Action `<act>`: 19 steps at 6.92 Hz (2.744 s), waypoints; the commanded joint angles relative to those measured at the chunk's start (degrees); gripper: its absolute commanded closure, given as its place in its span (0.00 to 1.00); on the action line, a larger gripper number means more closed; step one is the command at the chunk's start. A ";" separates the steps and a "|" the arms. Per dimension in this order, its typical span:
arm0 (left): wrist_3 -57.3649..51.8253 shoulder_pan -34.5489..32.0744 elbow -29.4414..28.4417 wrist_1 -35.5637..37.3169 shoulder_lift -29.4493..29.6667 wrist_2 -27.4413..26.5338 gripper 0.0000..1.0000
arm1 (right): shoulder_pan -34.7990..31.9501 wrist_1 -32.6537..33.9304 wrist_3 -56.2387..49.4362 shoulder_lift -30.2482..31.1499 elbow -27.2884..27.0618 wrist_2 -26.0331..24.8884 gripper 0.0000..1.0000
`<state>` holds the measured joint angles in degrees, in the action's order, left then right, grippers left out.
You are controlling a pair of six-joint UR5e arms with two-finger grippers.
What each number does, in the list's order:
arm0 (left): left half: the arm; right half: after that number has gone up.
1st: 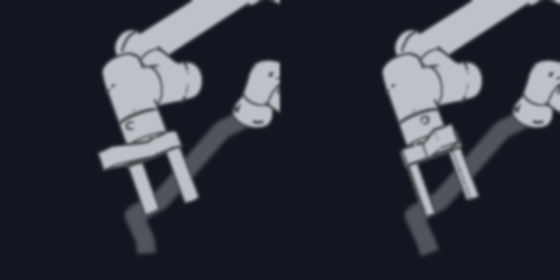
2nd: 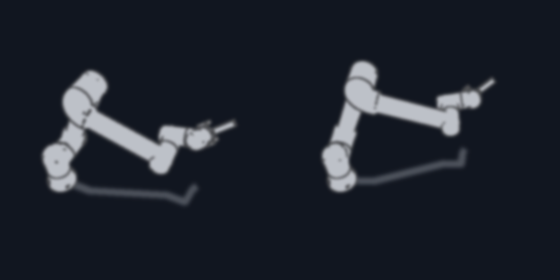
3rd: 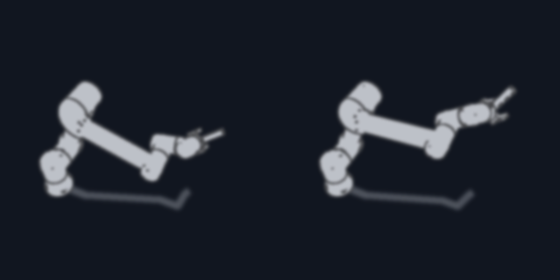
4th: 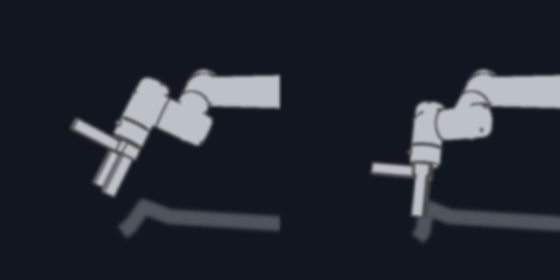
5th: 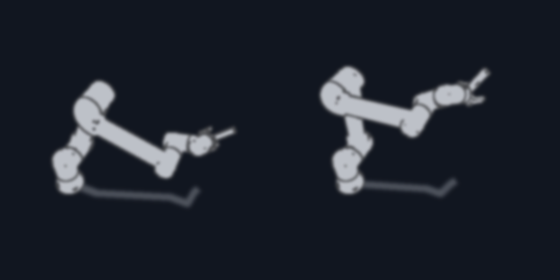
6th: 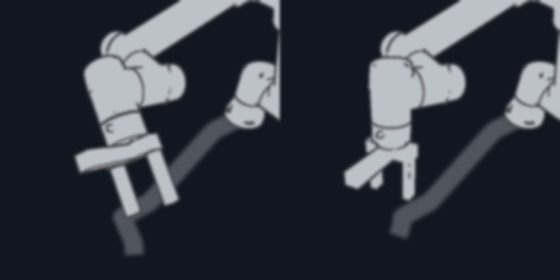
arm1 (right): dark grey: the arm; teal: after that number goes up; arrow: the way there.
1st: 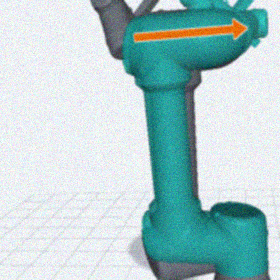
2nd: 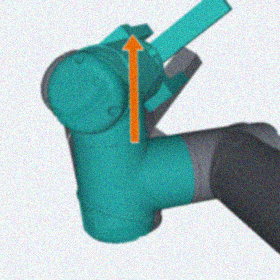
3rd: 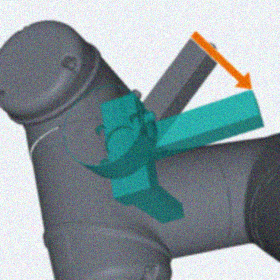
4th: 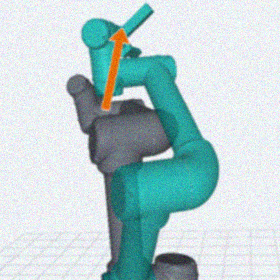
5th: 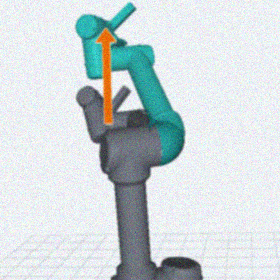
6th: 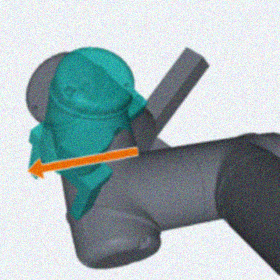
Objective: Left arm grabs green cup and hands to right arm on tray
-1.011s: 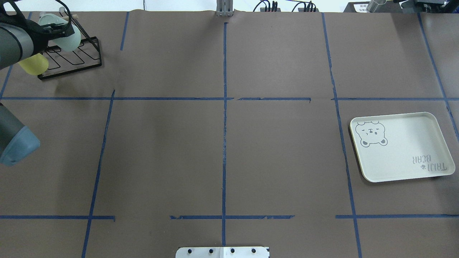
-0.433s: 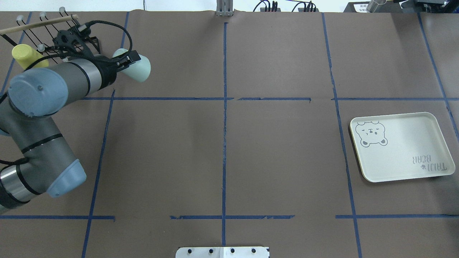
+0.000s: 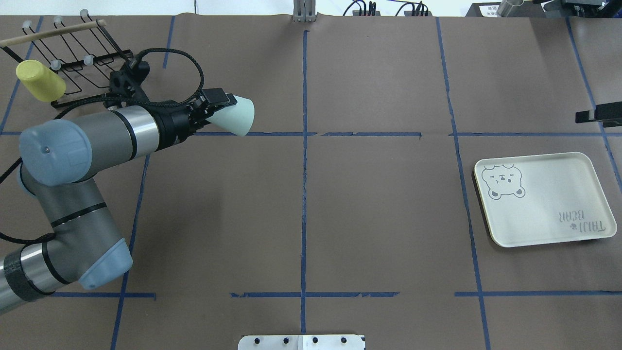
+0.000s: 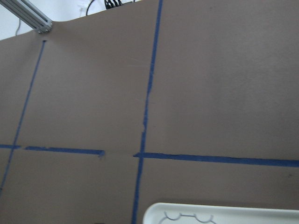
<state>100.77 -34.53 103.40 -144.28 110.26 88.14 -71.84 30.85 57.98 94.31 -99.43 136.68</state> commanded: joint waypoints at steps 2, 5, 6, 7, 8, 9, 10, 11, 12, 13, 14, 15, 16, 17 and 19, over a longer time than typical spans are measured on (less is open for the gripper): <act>7.24 3.58 -1.18 -14.05 0.05 1.25 0.54 | 10.10 -21.37 30.00 -4.12 0.29 -9.90 0.00; 7.16 8.93 -5.64 -25.02 0.22 1.25 0.53 | 18.55 -33.88 43.58 -9.92 1.00 -14.40 0.00; 7.33 9.30 -8.28 -31.61 0.31 1.16 0.54 | 23.10 -39.32 45.36 -10.37 1.43 -18.60 0.00; 7.60 9.39 -9.00 -33.50 1.44 0.99 0.54 | 28.02 -41.72 45.46 -10.46 1.35 -23.17 0.00; 12.56 9.39 -9.01 -33.61 2.58 0.98 0.54 | 34.24 -46.36 45.46 -10.46 1.61 -31.30 0.00; 13.65 9.39 -9.01 -33.69 3.12 0.81 0.54 | 40.40 -50.49 45.72 -11.07 1.52 -37.04 0.00; 13.84 9.39 -9.09 -33.69 4.08 0.63 0.54 | 42.46 -50.10 45.99 -13.60 1.52 -37.53 0.00; 13.84 9.39 -9.10 -33.69 4.09 0.63 0.54 | 43.44 -48.88 46.08 -15.19 1.87 -37.54 0.00; 14.27 9.39 -9.10 -33.61 4.09 0.63 0.54 | 43.88 -44.25 49.04 -18.08 1.79 -37.63 0.00; 14.36 9.39 -9.10 -33.61 4.09 0.63 0.54 | 43.89 -42.12 50.54 -20.20 1.79 -37.71 0.00; 14.45 9.39 -9.18 -33.61 4.09 0.63 0.54 | 44.06 -41.49 50.56 -20.83 2.05 -39.46 0.00; 14.54 9.39 -9.10 -33.61 4.26 0.72 0.54 | 44.41 -41.22 50.65 -22.57 3.01 -40.43 0.00; 15.59 9.48 -9.10 -33.61 4.70 0.72 0.54 | 44.59 -41.30 50.82 -23.55 3.71 -40.96 0.00; 18.12 9.57 -9.01 -33.69 4.88 0.89 0.54 | 44.85 -41.22 51.69 -24.25 3.98 -41.84 0.00; 18.15 9.83 -9.01 -33.78 5.50 0.98 0.54 | 44.94 -41.31 51.79 -24.61 3.98 -42.11 0.00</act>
<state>118.65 -24.89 94.38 -177.99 115.59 89.04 -26.96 -10.44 109.66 69.99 -95.50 94.83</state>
